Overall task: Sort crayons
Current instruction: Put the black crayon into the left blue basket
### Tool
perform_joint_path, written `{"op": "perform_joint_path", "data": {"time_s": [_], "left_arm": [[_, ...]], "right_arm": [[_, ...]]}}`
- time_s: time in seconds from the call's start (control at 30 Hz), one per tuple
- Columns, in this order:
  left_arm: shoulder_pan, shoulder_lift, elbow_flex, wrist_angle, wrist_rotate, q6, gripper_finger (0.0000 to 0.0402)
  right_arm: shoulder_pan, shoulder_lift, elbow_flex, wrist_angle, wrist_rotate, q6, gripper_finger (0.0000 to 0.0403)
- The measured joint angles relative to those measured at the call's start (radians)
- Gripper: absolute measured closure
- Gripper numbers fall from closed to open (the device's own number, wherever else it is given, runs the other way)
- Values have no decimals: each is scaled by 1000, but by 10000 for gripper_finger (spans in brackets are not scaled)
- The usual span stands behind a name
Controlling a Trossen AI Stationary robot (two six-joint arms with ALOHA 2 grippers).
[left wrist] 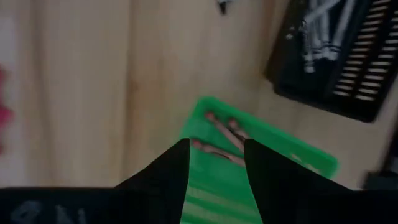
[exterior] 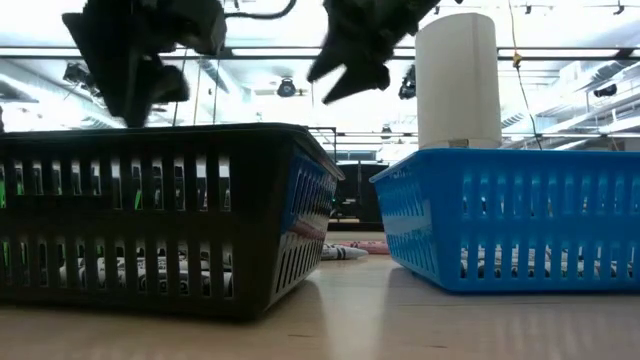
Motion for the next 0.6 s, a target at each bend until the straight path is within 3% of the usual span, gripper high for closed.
{"op": "perform_joint_path", "data": {"time_s": [0.3, 0.43, 0.6], "left_arm": [[-54, 0, -1, 17, -245, 161, 237], [-65, 0, -9, 120, -278, 243, 237], [-75, -14, -92, 274, -278, 231, 237]], "right_arm": [[30, 0, -1, -283, -4, 29, 115], [46, 0, -48, -239, -2, -7, 127], [49, 0, -123, -132, -60, -7, 137]]}}
